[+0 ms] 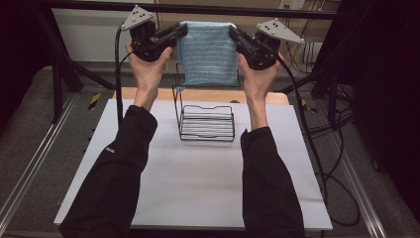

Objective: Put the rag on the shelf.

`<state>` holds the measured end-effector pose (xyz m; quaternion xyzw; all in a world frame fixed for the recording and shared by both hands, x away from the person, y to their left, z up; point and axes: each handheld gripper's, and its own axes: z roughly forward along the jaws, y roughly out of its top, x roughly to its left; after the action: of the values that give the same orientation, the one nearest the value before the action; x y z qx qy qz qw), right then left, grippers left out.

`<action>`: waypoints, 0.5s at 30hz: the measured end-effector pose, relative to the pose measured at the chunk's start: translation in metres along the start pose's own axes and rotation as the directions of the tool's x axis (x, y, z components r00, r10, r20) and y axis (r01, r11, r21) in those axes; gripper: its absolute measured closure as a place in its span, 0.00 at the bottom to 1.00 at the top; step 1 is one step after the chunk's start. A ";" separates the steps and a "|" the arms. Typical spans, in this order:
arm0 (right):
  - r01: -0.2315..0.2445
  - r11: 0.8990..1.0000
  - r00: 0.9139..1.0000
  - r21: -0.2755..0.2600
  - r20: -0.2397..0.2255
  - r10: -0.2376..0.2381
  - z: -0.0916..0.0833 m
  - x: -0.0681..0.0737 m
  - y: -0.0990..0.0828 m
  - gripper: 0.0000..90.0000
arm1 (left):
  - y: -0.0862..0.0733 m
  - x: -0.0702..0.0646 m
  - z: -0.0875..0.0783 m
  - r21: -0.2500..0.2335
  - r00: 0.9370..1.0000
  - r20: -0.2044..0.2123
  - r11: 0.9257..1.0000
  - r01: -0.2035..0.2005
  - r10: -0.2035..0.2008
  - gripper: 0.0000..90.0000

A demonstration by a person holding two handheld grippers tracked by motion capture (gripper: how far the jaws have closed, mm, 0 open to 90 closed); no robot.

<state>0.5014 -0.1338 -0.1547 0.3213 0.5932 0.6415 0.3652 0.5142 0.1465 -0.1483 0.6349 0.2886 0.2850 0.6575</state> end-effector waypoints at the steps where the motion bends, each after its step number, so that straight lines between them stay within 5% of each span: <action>1: 0.000 1.000 1.000 0.006 -0.003 0.000 0.000 0.000 -0.002 0.93 | -0.001 0.000 -0.001 0.004 1.000 0.003 1.000 -0.004 0.004 0.89; 15: -0.008 0.998 1.000 0.061 -0.018 0.009 0.002 -0.003 -0.022 0.93 | -0.022 0.002 -0.002 0.059 1.000 0.013 0.998 -0.014 0.013 0.89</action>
<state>0.5067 -0.1351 -0.1765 0.3289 0.6143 0.6276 0.3471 0.5143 0.1485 -0.1700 0.6579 0.2886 0.2769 0.6381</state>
